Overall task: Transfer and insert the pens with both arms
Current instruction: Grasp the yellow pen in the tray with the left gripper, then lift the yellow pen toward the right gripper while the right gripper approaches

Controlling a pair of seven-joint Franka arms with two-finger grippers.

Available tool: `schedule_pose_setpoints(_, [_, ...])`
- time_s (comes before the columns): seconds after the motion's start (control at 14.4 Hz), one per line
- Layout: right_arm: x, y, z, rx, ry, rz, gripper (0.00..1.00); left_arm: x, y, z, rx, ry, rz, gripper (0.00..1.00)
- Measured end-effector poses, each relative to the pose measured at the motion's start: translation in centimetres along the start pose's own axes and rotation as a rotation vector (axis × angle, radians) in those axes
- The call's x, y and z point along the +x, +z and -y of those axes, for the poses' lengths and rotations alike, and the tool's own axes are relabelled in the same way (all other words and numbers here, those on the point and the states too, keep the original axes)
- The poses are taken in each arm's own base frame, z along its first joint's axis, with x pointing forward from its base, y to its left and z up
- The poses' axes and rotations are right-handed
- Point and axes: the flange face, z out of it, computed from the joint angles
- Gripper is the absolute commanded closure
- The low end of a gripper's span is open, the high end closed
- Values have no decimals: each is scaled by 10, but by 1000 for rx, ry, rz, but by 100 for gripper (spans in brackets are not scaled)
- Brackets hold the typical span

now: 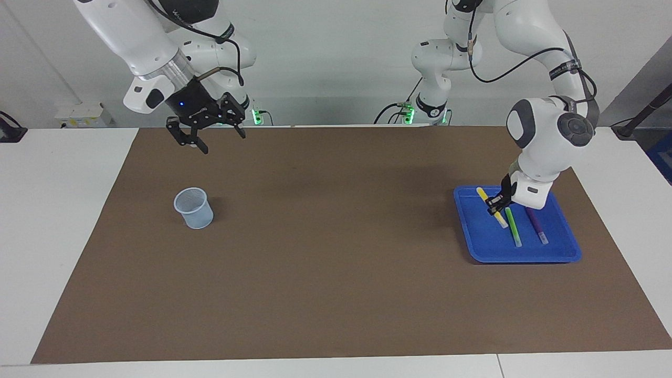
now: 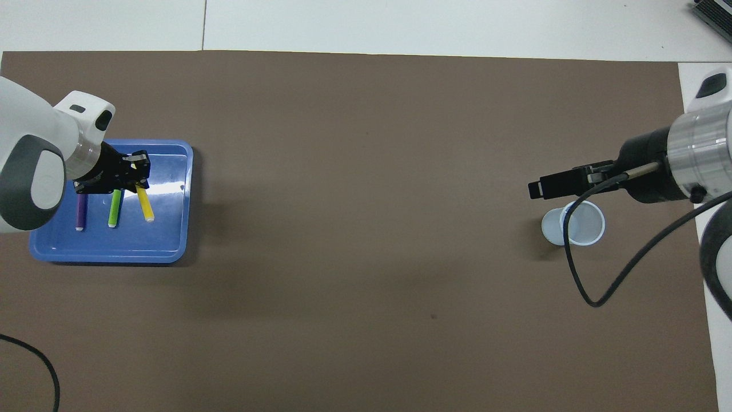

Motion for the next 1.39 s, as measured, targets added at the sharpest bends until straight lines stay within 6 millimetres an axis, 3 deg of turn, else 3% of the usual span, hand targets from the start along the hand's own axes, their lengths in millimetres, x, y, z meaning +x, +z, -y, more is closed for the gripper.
schedule_pose_setpoints(0.14, [2,11,13,52,49,-20,0,-9,-18,-5,-48,-139,15,100])
schedule_pose_setpoints(0.28, [2,25,33,107,98,-48,0,-27,-32,-24,-60,-244,34,100])
schedule_pose_setpoints(0.69, [3,69,66,252,172,-118,1,-105,-38,-130,-114,-534,115,100])
schedule_pose_setpoints(1.18, [2,103,96,384,248,-208,5,-184,-43,-224,-233,-793,164,100])
schedule_pose_setpoints(1.39, [5,118,98,406,278,-217,8,-218,-48,-258,-304,-891,167,100])
